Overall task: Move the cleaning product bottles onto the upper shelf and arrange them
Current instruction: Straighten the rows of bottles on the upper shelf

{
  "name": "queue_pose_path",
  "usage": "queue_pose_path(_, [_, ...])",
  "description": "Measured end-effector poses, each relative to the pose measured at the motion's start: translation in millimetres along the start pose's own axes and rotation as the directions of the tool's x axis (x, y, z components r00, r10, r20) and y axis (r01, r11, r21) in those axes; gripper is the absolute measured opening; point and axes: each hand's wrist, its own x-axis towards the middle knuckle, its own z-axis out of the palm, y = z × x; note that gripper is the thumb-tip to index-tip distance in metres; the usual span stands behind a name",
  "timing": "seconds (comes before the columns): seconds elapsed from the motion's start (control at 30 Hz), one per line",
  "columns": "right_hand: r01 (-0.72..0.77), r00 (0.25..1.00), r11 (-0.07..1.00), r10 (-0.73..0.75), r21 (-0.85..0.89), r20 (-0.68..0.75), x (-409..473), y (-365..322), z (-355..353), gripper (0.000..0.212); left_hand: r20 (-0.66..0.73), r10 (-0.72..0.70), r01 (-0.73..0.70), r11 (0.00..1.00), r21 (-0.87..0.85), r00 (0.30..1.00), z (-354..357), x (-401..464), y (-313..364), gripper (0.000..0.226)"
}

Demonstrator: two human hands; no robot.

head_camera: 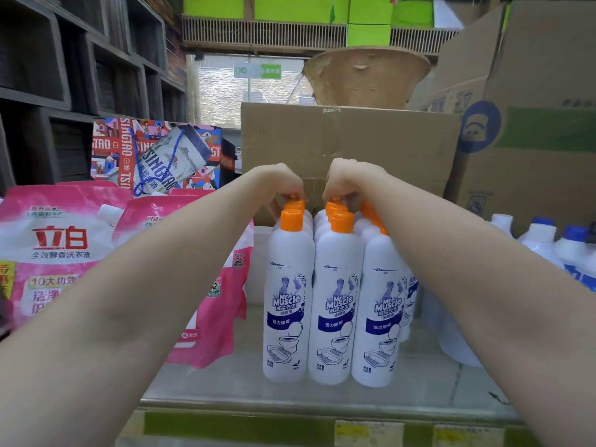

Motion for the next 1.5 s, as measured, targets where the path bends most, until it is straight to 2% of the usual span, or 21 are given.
queue_pose_path(0.1, [0.015,0.993,0.989,-0.032,0.145,0.114,5,5,-5,0.033,0.033,-0.012,0.010,0.998,0.060,0.999,-2,-2,2,0.030])
queue_pose_path(0.23, [-0.018,0.997,0.952,-0.007,0.306,0.082,8,22,-12,0.043,0.003,0.039,-0.039,0.991,0.130,0.999,-8,3,3,0.040])
queue_pose_path(0.3, [-0.030,0.999,0.958,0.023,0.286,0.029,6,35,-15,0.040,-0.008,0.057,-0.055,0.986,0.157,0.998,-8,4,5,0.041])
queue_pose_path(0.4, [-0.066,0.997,0.964,0.072,0.256,-0.014,-1,56,-16,0.026,0.010,0.047,-0.048,0.975,0.219,0.999,-6,3,11,0.044])
queue_pose_path(0.53, [-0.089,0.994,0.973,0.101,0.213,-0.047,-7,75,-12,0.025,0.054,-0.037,0.015,0.931,0.366,0.998,-1,3,19,0.051])
queue_pose_path(0.73, [-0.094,0.994,0.978,0.103,0.188,-0.040,-13,81,-10,0.023,0.018,-0.003,-0.007,0.851,0.526,1.000,9,-1,26,0.033])
queue_pose_path(0.83, [-0.073,0.994,0.977,0.087,0.200,-0.064,-14,83,-13,0.019,0.002,0.008,-0.008,0.857,0.516,1.000,10,-2,28,0.031])
queue_pose_path(0.97, [-0.053,0.996,0.976,0.066,0.213,-0.053,-19,94,-15,0.016,-0.133,0.161,-0.076,0.869,0.490,0.978,12,3,33,0.025])
queue_pose_path(1.07, [-0.045,0.996,0.981,0.059,0.190,-0.067,-20,103,-15,0.014,-0.182,0.262,-0.176,0.906,0.385,0.948,16,6,43,0.014])
queue_pose_path(1.17, [-0.057,0.996,0.985,0.068,0.164,-0.063,-22,111,-15,0.023,-0.146,0.355,-0.303,0.908,0.289,0.923,26,5,57,0.019])
queue_pose_path(1.27, [-0.068,0.997,0.988,0.073,0.140,-0.031,-28,118,-18,0.032,-0.075,0.417,-0.384,0.883,0.270,0.906,40,2,74,0.015])
queue_pose_path(1.4, [-0.088,0.996,0.986,0.088,0.144,0.006,-36,127,-21,0.033,0.091,0.426,-0.429,0.832,0.351,0.900,53,-4,94,0.022])
queue_pose_path(1.5, [-0.099,0.995,0.978,0.101,0.186,0.000,-41,132,-17,0.030,0.093,0.413,-0.412,0.813,0.412,0.906,62,-6,102,0.026])
